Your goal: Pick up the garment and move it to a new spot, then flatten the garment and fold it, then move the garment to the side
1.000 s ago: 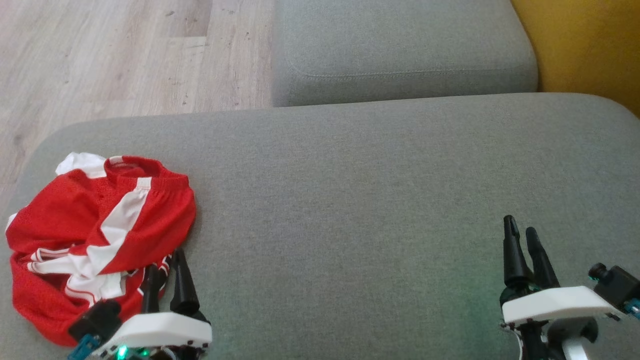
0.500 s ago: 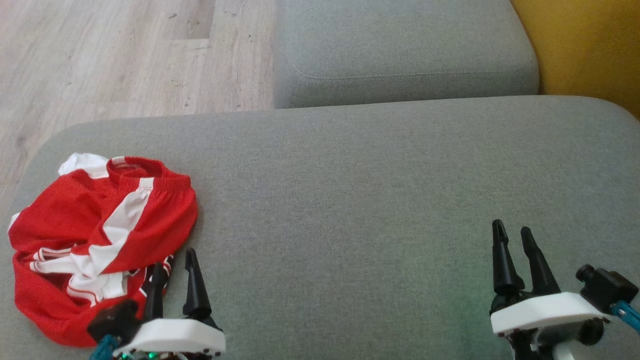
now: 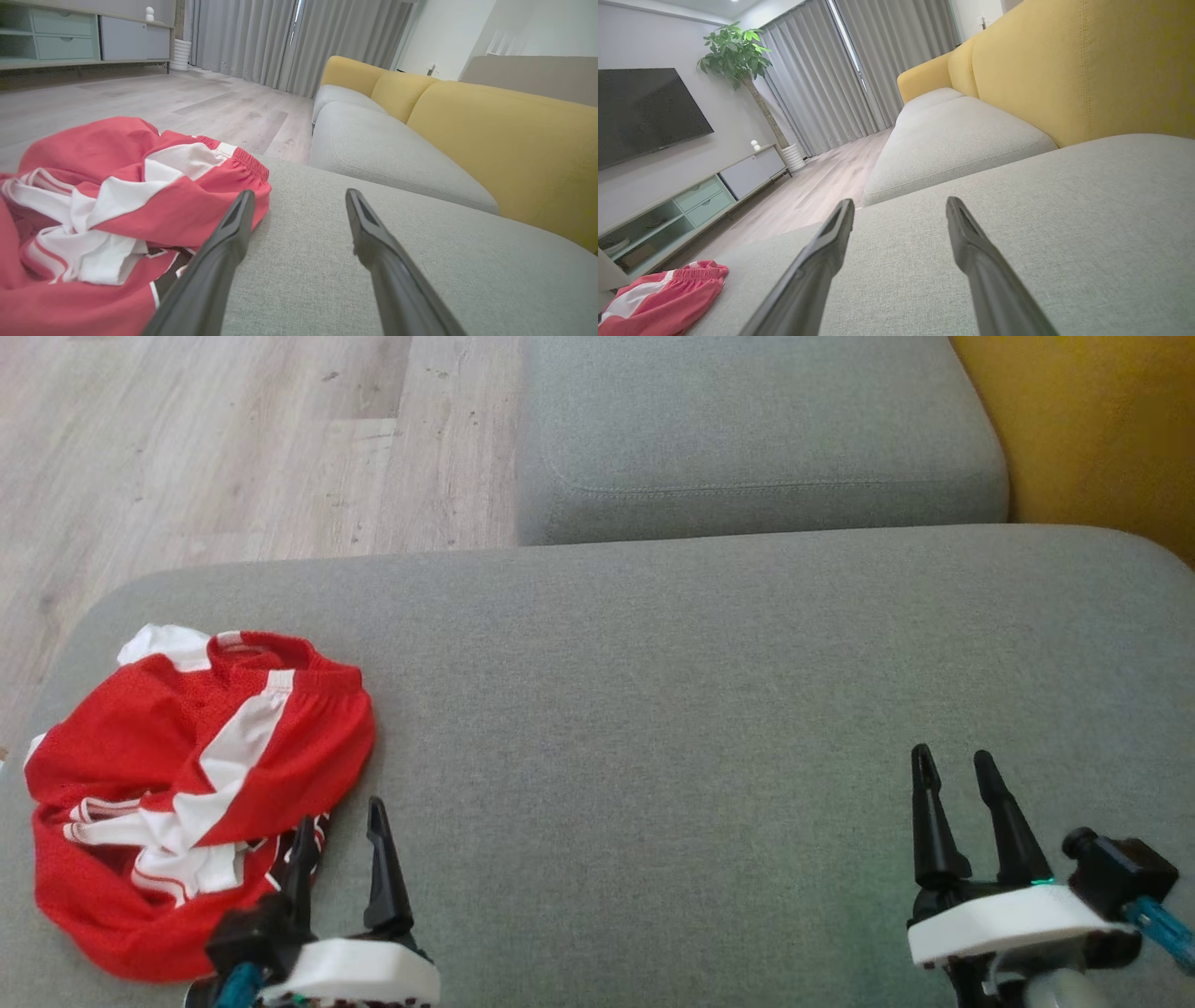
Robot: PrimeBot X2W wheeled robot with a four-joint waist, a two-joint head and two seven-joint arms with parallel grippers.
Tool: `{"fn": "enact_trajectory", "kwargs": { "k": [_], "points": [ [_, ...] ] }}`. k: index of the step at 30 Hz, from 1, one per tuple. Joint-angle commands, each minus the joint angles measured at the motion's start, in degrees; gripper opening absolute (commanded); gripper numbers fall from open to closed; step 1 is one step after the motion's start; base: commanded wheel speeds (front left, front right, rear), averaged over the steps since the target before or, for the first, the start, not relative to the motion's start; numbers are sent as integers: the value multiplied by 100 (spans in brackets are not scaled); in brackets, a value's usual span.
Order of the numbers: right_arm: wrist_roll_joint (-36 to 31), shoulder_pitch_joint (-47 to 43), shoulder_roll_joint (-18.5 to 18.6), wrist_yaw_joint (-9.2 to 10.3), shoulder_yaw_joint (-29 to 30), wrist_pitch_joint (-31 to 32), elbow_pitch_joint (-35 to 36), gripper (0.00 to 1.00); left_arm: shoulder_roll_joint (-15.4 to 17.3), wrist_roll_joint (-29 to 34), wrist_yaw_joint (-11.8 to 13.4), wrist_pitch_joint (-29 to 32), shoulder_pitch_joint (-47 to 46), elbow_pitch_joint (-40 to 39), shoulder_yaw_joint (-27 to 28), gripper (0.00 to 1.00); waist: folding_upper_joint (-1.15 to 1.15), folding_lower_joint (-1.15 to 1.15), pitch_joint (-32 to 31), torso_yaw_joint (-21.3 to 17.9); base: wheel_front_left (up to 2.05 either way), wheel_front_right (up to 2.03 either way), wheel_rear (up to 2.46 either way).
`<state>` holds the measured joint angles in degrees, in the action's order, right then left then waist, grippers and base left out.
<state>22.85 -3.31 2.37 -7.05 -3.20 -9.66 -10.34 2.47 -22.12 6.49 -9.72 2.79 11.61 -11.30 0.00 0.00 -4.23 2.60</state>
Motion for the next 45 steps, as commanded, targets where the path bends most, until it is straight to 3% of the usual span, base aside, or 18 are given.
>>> {"fn": "enact_trajectory", "kwargs": {
  "k": [1, 27, 45],
  "points": [
    [-168, 109, 43, -35, -105, -97, 182, 100, 34, 174, 47, -88, -166, -189, 76, 100, 0, 0, -2, 5, 0, 0, 0],
    [-2370, -24, 51, -44, -80, -534, -178, 100, 42, 1995, 351, -528, -68, -121, -184, 100, 0, 0, -167, 85, 0, 0, 0],
    [-2376, -9, 51, -44, 30, -534, -204, 100, 41, 1967, 381, -528, -126, -45, -161, 100, 0, 0, -90, 193, 0, 0, 0]
  ]
}}
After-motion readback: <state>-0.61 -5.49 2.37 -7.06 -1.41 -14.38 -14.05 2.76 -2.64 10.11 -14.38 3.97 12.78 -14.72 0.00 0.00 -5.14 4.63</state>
